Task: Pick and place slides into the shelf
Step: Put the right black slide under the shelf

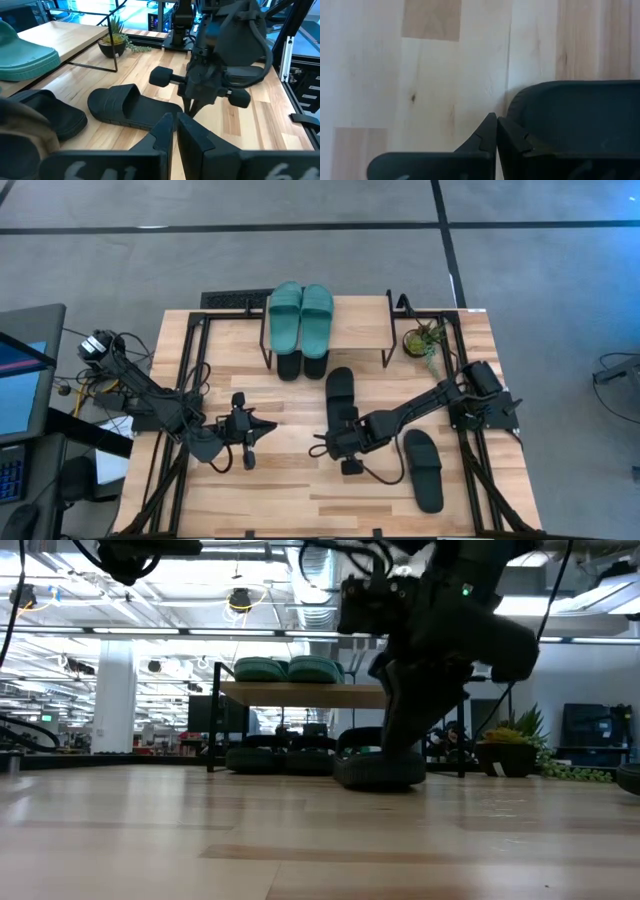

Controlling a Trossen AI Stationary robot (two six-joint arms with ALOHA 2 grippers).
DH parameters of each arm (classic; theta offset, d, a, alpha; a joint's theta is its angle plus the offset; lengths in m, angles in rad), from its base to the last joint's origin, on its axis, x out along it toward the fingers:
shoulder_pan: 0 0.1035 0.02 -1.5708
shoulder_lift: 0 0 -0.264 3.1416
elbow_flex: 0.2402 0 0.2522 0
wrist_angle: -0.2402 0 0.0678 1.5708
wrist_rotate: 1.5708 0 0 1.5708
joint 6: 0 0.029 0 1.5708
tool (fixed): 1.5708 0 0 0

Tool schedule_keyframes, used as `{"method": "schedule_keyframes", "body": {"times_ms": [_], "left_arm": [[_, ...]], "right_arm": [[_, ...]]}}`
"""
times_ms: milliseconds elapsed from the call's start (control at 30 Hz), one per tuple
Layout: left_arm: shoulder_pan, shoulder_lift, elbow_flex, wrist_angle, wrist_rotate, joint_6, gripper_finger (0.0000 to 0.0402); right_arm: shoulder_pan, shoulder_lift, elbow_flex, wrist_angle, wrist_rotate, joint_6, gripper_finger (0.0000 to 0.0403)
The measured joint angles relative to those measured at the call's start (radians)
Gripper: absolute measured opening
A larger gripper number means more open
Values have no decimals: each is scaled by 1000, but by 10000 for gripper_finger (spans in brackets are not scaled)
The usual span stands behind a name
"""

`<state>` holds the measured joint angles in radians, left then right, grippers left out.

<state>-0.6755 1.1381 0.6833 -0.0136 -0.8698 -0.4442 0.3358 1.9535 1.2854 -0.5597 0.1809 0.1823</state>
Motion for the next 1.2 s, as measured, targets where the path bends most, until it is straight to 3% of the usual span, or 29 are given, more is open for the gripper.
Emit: {"method": "schedule_keyframes", "body": {"times_ms": [1200], "left_arm": [[0, 0, 0, -40, -1, -8, 13]], "right_arm": [[-231, -1, 0, -81, 3, -111, 0]]}}
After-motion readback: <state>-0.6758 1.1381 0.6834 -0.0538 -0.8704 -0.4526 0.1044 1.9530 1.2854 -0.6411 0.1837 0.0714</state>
